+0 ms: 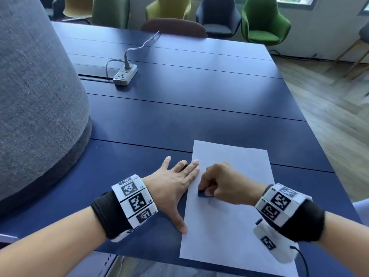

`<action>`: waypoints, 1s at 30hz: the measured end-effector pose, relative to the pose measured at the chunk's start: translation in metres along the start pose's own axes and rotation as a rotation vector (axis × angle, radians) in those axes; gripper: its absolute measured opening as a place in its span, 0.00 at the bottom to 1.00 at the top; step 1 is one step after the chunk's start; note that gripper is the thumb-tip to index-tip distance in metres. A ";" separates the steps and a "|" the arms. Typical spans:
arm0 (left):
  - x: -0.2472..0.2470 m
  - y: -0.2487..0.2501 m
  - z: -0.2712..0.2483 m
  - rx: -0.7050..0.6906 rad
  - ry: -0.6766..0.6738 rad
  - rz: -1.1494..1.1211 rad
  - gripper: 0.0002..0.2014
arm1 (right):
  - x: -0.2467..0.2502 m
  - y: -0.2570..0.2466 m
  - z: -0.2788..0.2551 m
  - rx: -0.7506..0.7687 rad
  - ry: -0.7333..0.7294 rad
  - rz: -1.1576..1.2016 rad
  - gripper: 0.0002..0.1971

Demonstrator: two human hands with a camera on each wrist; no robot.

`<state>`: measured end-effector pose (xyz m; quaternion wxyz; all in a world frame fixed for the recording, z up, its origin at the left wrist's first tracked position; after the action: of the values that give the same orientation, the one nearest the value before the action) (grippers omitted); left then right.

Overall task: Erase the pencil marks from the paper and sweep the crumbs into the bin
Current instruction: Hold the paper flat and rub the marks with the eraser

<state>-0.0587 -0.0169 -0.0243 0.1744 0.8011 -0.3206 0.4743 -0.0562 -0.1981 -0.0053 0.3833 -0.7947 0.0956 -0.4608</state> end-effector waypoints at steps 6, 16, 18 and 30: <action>-0.001 -0.002 0.000 0.000 -0.002 0.018 0.76 | 0.008 0.003 0.023 0.014 0.211 0.054 0.09; -0.001 -0.004 0.000 -0.001 -0.056 -0.019 0.76 | 0.010 0.005 0.022 0.013 0.212 0.002 0.10; -0.003 -0.005 0.000 -0.002 -0.067 -0.026 0.76 | 0.014 0.011 0.024 -0.005 0.259 0.007 0.11; 0.003 0.000 -0.002 0.029 -0.148 -0.085 0.76 | 0.005 0.011 0.004 0.016 0.193 0.008 0.11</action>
<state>-0.0589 -0.0173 -0.0206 0.1584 0.8495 -0.2913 0.4105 -0.0479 -0.2066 -0.0111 0.3805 -0.7430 0.1314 -0.5347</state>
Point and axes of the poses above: each hand's wrist, its own z-axis towards the middle knuckle, its own x-axis out of the back of the hand, y = z × x, the point moved 1 cm from there along z, towards the middle knuckle, and after that the axes turned 8 degrees about z, right-handed, at the moved point
